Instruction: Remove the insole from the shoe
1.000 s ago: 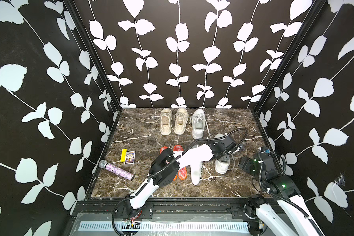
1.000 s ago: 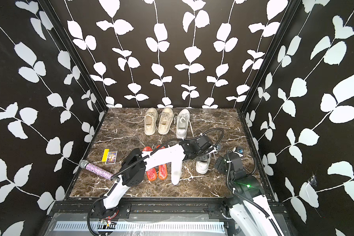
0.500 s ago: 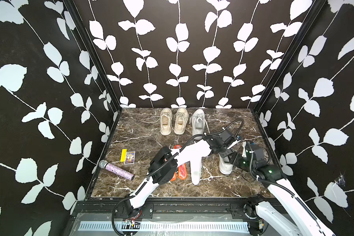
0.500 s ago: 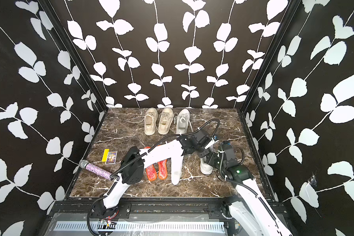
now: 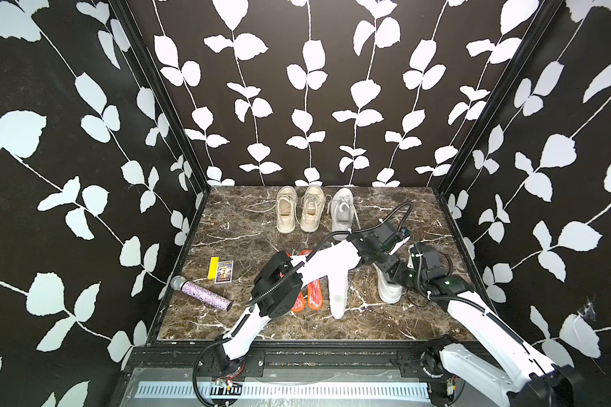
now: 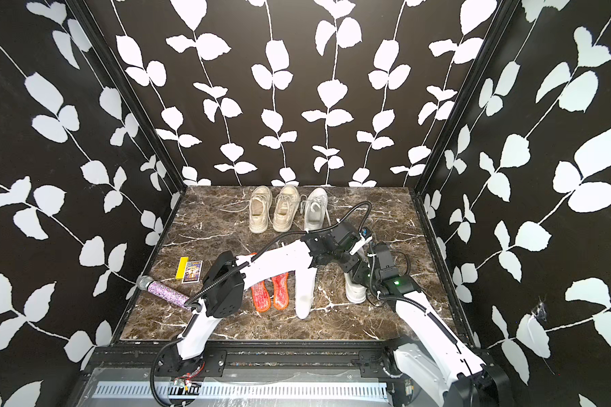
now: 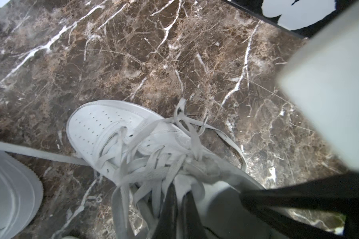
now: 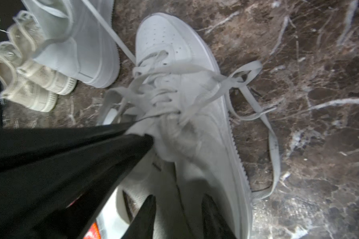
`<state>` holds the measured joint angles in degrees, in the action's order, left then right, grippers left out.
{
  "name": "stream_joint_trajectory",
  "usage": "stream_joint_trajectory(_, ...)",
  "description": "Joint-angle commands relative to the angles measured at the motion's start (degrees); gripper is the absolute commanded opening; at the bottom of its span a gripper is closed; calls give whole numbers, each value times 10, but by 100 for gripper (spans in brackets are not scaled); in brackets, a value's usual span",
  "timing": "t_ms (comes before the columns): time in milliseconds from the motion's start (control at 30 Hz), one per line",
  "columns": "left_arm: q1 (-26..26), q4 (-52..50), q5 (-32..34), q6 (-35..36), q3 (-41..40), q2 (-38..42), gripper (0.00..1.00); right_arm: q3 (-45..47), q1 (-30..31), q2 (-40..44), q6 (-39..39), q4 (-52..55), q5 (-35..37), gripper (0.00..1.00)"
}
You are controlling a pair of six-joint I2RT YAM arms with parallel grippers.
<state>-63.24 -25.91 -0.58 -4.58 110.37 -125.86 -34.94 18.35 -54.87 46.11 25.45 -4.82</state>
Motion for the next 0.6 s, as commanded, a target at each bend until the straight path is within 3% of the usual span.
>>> stream_joint_trajectory(0, -12, 52, -32, -25, -4, 73, 0, 0, -2, -27, -12, -48, 19, 36)
stream_joint_trajectory(200, -10, 118, -25, -35, -74, 110, 0, 28, -2, -68, -36, -111, -26, 34)
stream_joint_trajectory(333, -5, 134, -37, -43, -91, 117, 0, 57, -2, -73, -45, -150, -82, 38)
stream_joint_trajectory(567, 36, 199, -85, -101, -150, 134, 0, 69, -2, -47, -62, -100, -64, 40)
